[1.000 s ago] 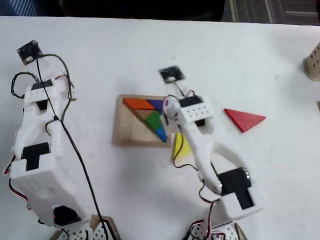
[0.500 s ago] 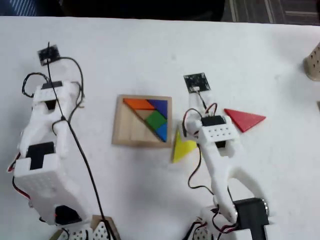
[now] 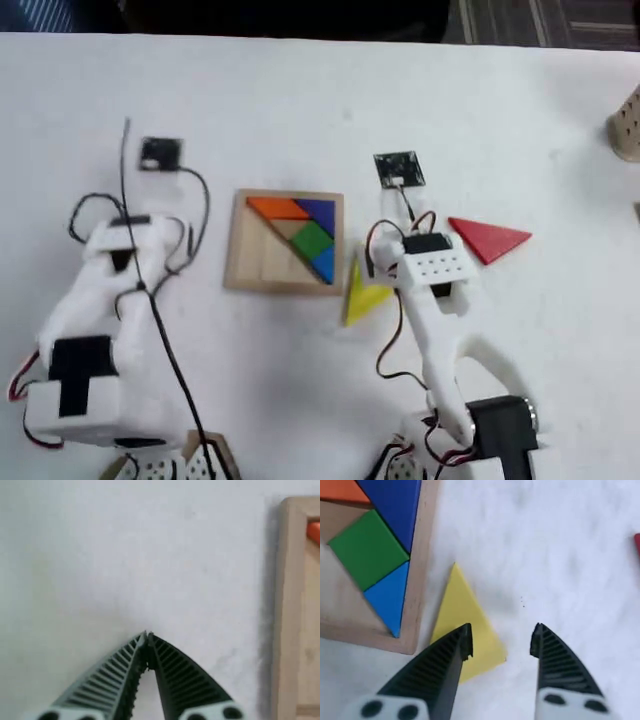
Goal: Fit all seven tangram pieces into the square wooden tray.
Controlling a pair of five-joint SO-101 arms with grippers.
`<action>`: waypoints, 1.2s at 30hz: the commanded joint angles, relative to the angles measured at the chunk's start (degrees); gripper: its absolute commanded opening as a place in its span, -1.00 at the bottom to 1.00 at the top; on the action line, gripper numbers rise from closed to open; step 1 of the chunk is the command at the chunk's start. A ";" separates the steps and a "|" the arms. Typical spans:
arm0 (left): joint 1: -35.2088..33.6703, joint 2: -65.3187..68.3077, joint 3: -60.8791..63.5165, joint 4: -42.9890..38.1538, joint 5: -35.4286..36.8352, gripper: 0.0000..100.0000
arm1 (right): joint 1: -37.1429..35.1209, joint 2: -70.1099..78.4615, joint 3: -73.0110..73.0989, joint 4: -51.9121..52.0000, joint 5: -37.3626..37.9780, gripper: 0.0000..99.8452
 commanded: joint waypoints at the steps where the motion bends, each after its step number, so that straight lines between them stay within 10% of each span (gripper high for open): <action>1: 1.36 -5.14 2.90 -6.95 -2.02 -0.95 | -3.12 -2.51 -0.18 0.48 -5.98 -0.60; 36: -1.63 -5.05 2.73 -9.76 -2.11 -0.95 | -3.30 18.42 -13.54 13.32 -10.99 -0.47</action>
